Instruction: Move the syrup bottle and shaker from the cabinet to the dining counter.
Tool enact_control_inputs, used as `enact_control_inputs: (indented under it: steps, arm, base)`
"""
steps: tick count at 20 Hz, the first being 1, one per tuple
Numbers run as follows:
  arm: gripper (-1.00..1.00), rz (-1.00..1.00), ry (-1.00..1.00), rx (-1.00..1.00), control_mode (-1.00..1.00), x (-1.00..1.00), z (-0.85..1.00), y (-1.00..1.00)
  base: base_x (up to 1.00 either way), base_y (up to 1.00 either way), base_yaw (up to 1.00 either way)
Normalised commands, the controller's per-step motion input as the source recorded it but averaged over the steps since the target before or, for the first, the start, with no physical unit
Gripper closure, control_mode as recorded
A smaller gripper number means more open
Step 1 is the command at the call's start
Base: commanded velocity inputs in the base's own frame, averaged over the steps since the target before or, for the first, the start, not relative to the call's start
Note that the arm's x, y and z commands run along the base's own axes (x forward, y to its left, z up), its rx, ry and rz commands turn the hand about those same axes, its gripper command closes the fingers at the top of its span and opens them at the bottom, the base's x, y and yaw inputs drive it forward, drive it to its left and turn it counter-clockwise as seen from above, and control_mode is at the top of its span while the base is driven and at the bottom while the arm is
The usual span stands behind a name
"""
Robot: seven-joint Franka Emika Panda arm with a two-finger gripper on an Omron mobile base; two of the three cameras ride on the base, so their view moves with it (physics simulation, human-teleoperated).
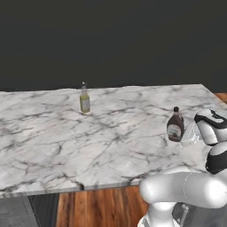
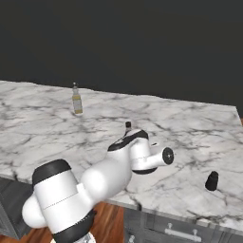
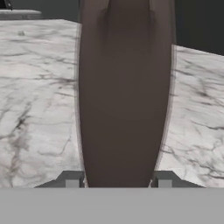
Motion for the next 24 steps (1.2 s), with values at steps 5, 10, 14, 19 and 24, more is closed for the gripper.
enact_control_inputs:
  steps: [5, 10, 14, 19, 24]
  arm:
    - [1.0, 0.0, 0.0, 0.0, -1.0, 0.0, -0.35, 0.0]
    - [1.0, 0.0, 0.0, 0.0, -1.0, 0.0, -0.34, 0.0]
    - [1.0, 0.0, 0.0, 0.0, -1.0, 0.0, -0.32, 0.0]
    - [1.0, 0.0, 0.0, 0.0, -1.0, 0.0, -0.3, 0.0]
    - [1.0, 0.0, 0.0, 0.0, -1.0, -0.03, -0.27, 0.0]
  base:
    - [0.0, 0.0, 0.0]
    - [0.0, 0.0, 0.0]
    - [0.0, 0.0, 0.0]
    - [0.0, 0.0, 0.0]
    - [0.0, 0.0, 0.0]
